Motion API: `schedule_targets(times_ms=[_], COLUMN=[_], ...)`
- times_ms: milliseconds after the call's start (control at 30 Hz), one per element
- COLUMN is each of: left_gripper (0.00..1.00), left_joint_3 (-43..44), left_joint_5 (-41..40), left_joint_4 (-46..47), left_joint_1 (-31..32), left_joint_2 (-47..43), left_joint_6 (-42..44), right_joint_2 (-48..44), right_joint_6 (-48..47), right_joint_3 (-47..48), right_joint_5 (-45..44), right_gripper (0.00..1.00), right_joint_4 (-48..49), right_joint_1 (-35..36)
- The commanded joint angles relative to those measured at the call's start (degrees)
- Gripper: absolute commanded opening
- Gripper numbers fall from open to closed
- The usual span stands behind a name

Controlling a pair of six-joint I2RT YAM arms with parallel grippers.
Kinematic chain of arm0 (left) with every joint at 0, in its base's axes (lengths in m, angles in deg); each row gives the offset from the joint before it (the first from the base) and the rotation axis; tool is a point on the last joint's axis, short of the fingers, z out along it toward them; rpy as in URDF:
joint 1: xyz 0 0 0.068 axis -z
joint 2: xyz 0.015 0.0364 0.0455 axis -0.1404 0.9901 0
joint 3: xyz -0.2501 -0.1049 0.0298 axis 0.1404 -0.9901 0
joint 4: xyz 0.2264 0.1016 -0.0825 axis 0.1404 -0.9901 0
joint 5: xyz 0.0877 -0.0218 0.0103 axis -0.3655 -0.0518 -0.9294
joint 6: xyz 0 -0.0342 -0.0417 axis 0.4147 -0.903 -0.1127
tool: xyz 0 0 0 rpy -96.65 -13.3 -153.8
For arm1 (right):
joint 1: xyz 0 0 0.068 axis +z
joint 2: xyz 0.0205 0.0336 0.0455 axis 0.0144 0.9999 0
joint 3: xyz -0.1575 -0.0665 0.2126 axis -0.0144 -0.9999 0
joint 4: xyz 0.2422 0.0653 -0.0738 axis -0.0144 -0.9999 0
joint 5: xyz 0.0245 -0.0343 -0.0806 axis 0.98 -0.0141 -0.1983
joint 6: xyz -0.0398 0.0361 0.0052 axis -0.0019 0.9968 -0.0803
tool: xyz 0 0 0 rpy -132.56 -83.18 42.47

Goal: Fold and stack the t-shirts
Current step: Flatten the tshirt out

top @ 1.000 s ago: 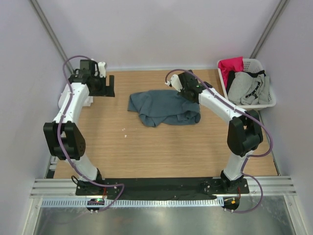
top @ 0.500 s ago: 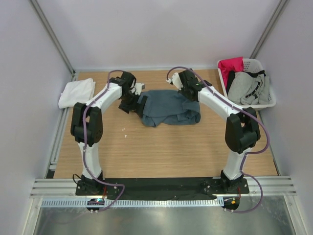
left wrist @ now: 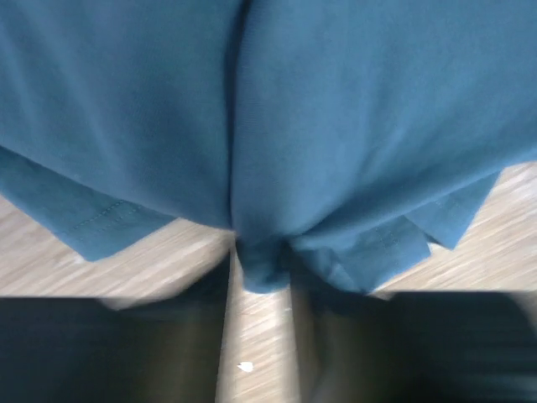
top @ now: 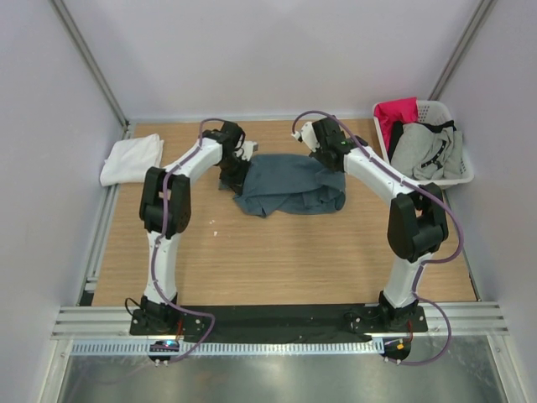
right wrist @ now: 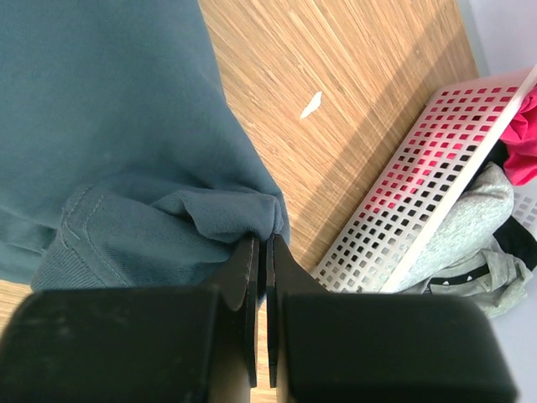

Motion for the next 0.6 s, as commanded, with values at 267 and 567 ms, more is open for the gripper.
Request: schedule_targets(times_ms=[267,567], left_gripper=[0.00,0.00], left_joint_3=[-3.43,-6.69], left_joint_5=[-11.17,-18.30], left_joint_4=[0.08,1.49], left_joint_1=[0.03,1.78], left_joint_2=[-21.47,-46.86], left_joint_6=[6.00,13.57], right_joint_2=[-8.49,-37.45], right_joint_6=[3.60,8.18], right_joint_3=[1.59,-0.16], right_joint_5=[0.40,17.53], right_gripper=[0.01,0.01], right_joint_4=[0.96,-3.61], right_joint_1=[-0.79,-0.70])
